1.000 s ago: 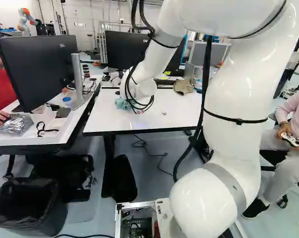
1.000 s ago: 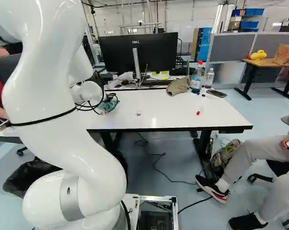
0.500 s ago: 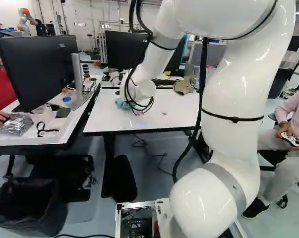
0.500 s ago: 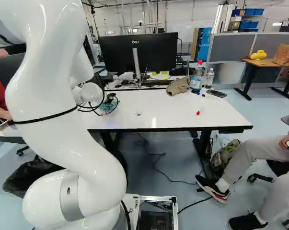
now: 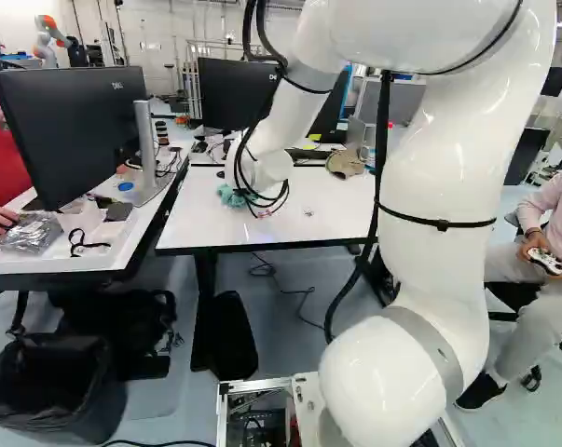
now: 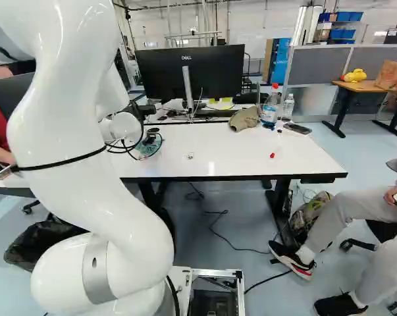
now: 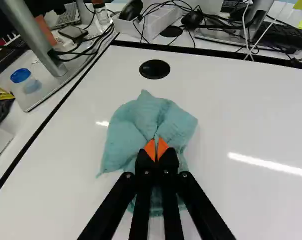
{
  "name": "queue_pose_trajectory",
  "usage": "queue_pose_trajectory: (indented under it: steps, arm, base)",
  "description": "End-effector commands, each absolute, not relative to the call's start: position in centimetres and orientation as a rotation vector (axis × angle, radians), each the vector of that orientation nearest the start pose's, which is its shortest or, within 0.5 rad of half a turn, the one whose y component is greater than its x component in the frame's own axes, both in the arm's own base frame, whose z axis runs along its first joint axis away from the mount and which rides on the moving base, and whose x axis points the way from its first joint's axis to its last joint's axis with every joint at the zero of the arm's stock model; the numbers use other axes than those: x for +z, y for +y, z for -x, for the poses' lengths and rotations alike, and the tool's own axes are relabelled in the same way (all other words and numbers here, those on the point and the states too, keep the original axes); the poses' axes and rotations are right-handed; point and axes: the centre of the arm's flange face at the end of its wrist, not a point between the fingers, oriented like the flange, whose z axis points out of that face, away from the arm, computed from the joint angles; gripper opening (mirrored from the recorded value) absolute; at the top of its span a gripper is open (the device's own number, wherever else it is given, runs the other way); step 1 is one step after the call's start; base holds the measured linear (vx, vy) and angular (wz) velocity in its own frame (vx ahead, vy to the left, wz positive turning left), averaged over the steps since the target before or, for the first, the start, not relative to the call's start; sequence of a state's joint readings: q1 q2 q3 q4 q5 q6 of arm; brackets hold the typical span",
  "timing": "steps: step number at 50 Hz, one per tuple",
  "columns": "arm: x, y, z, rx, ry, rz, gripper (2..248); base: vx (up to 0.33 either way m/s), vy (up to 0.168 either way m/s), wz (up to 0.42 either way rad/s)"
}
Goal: Clean the table with the green towel
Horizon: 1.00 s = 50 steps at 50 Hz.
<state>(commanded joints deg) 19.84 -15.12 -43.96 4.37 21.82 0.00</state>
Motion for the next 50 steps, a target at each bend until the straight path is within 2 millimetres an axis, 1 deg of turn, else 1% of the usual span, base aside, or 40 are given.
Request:
queue_pose_trajectory:
  steps: [8, 27, 50]
  arm:
    - [38.3, 16.5, -47.8, -1.263, -0.342, 2.693, 25]
    - [38.3, 13.6, -48.0, -1.274, -0.269, 2.723, 25]
    - [38.2, 10.0, -50.0, -1.299, -0.164, 2.755, 25]
  base:
    - [0.0, 0.001, 0.004]
    - [0.0, 0.001, 0.003]
    - [0.0, 0.0, 0.0]
